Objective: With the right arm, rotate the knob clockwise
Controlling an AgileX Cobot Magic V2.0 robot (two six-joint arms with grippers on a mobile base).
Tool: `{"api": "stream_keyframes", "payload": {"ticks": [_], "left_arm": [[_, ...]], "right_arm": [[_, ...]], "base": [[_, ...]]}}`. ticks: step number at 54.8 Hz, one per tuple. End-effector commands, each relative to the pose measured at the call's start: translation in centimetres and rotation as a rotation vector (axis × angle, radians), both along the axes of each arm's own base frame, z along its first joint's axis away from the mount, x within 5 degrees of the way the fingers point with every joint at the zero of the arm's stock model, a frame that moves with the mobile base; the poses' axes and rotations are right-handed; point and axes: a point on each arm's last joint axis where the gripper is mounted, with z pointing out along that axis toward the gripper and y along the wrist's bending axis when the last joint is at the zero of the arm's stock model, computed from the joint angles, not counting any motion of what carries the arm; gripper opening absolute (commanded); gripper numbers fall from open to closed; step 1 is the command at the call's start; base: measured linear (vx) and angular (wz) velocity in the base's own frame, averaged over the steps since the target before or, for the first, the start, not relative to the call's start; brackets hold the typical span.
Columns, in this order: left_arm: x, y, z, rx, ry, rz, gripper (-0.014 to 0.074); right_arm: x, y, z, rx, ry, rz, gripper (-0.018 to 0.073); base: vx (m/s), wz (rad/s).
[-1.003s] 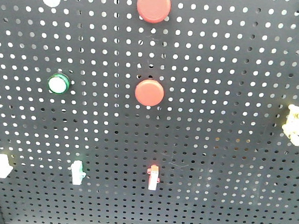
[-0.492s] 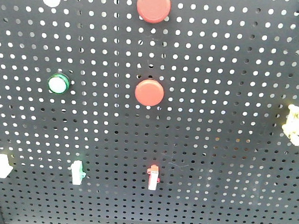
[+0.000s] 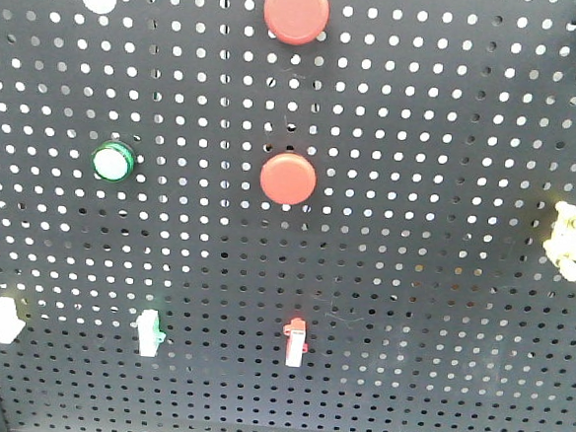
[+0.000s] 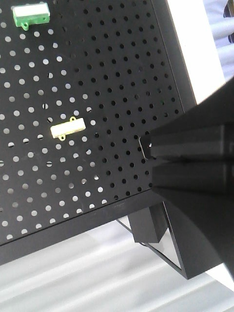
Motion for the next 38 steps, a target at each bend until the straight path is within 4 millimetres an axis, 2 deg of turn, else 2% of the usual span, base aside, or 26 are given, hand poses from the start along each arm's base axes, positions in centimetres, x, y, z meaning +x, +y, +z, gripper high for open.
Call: {"api": "stream_keyframes", "payload": {"ticks": [1,9,17,23,30,38], "left_arm": [[-0.1,-0.1,-0.3,-0.014,-0.059,-0.013,-0.0006],[-0.1,-0.1,-0.3,-0.014,-0.059,-0.013,-0.0006],[-0.1,-0.1,-0.3,-0.014,-0.059,-0.013,-0.0006],[-0.1,-0.1,-0.3,-0.014,-0.059,-0.013,-0.0006],[-0.1,-0.1,-0.3,-0.014,-0.059,-0.013,-0.0006],[-0.1,-0.1,-0.3,-0.014,-0.059,-0.013,-0.0006]], "right_arm": [[-0.7,0.2,1.8,-0.101,-0.139,0.021,-0.0001],[-0.9,0.9,2.0,-0.238,-0.199,0.078,-0.0001],[-0.9,1.3,2.4,-0.218,-0.248,0.123,0.0004],[-0.1,1.2,2.5,-0.191,-0.261,0.11,0.0019],[1.0,1.0,2.2,-0.191,-0.252,0.092,0.007],[2.0,1.0,1.9,-0.208,-0.233,0.091,0.017]], "base": [[0.0,0.0],[0.0,0.0],[0.0,0.0],[0.0,0.0],[0.0,0.0],[0.0,0.0]]}}
